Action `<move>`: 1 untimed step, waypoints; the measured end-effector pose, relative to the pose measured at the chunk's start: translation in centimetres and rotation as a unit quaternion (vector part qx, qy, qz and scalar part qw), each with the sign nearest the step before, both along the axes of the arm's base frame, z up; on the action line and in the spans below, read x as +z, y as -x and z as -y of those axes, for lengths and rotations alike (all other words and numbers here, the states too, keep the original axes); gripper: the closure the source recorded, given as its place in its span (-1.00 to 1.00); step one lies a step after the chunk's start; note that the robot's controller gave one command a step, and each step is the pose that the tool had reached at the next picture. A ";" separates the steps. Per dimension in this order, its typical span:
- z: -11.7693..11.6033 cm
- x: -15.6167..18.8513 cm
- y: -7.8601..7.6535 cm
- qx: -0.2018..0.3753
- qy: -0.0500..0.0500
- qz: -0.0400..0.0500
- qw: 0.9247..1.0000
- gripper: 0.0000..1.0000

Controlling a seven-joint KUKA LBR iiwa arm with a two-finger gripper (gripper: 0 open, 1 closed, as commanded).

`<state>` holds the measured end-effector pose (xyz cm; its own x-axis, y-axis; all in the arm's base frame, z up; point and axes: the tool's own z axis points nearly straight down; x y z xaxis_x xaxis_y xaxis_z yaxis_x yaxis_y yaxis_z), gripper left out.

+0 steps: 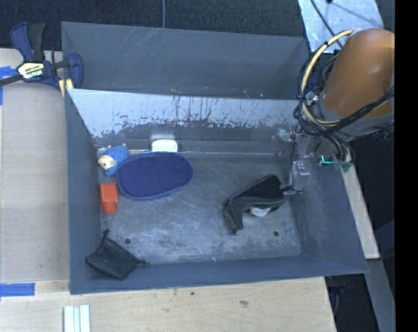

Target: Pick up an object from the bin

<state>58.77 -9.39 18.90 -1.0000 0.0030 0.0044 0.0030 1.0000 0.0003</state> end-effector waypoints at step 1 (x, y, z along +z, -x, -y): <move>-2.7 -10.8 4.3 0.285 -0.001 0.003 0.959 -1.00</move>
Offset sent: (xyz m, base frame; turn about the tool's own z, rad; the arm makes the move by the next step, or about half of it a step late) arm -0.0432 0.0266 -0.1060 -0.5780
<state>54.44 -6.66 8.15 -0.8393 -0.5437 -0.0015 -0.5437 0.8393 0.0008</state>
